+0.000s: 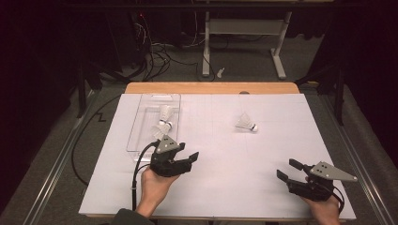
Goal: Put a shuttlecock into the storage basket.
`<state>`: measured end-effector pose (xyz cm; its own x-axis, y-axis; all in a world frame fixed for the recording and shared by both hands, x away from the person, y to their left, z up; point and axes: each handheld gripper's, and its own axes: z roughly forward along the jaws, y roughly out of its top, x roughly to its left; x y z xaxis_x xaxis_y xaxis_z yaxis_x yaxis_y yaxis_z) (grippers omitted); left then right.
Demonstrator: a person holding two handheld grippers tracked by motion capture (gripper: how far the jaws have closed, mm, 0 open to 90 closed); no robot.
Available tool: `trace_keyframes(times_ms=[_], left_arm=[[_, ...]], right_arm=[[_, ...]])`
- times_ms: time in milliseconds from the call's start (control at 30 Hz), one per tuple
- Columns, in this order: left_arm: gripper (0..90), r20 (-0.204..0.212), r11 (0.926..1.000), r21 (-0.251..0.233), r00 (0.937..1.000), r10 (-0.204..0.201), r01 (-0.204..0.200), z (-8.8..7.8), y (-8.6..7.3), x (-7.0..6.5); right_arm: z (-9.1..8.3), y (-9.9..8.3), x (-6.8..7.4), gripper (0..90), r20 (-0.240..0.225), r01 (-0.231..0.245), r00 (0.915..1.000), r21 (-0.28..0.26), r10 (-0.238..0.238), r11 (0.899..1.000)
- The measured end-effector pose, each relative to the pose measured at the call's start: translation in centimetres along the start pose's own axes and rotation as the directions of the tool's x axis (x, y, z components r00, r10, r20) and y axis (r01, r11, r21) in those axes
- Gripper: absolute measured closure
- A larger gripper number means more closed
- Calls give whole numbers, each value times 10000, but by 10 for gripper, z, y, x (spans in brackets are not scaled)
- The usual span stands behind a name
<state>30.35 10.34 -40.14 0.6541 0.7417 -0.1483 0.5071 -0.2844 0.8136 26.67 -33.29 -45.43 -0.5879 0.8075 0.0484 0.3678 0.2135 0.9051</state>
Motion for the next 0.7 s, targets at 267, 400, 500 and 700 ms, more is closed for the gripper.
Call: trace_keyframes(times_ms=[267, 400, 500, 700], left_arm=[[404, 119, 10000, 16, 9999, 36, -36, 7, 4, -2], [404, 230, 9999, 91, 9996, 139, -141, 15, 6, -4], [407, 292, 9999, 60, 9995, 135, -137, 18, 9, -5], [408, 362, 9995, 42, 9989, 308, -310, 22, 16, -9]], right_arm=[[0, 0, 0, 328, -13, 17, 10000, 11, -17, 10000], [0, 0, 1, 328, -36, 80, 10000, 9, -80, 10000], [1, 0, 0, 328, -33, 44, 10000, 29, -44, 10000], [1, 0, 0, 328, -48, 56, 10000, 31, -56, 10000]])
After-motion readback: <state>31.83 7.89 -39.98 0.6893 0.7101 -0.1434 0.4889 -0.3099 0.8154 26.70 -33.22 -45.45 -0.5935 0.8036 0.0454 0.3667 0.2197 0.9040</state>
